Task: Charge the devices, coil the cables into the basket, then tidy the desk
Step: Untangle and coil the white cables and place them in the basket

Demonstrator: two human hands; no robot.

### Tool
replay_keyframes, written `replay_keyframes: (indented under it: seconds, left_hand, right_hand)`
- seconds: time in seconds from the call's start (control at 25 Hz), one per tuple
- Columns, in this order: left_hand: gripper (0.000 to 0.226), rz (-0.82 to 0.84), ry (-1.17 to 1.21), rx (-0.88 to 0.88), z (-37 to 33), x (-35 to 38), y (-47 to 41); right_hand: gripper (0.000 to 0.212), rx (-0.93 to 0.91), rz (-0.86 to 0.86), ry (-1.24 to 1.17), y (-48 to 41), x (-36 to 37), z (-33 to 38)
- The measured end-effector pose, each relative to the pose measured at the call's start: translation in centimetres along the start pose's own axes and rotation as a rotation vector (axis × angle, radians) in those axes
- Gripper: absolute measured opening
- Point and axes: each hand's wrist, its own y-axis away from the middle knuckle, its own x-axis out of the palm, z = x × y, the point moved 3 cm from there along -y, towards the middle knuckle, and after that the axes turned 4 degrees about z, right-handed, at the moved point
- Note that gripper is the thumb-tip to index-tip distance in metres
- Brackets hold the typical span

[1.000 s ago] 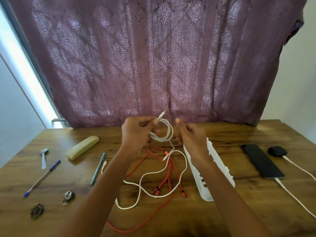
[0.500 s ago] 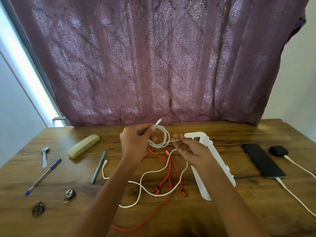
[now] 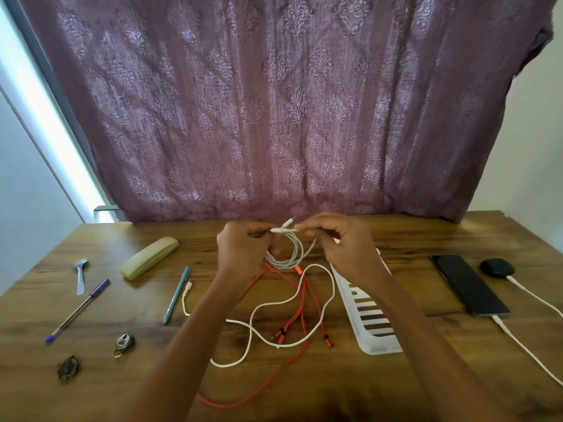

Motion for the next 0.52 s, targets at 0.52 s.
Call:
replay_keyframes:
  seconds: [0.52]
  left_hand:
    - [0.008, -0.073, 0.135, -0.027, 0.15, 0.37, 0.50]
  right_hand:
    - [0.022, -0.146, 0.023, 0.283, -0.42, -0.50, 0.16]
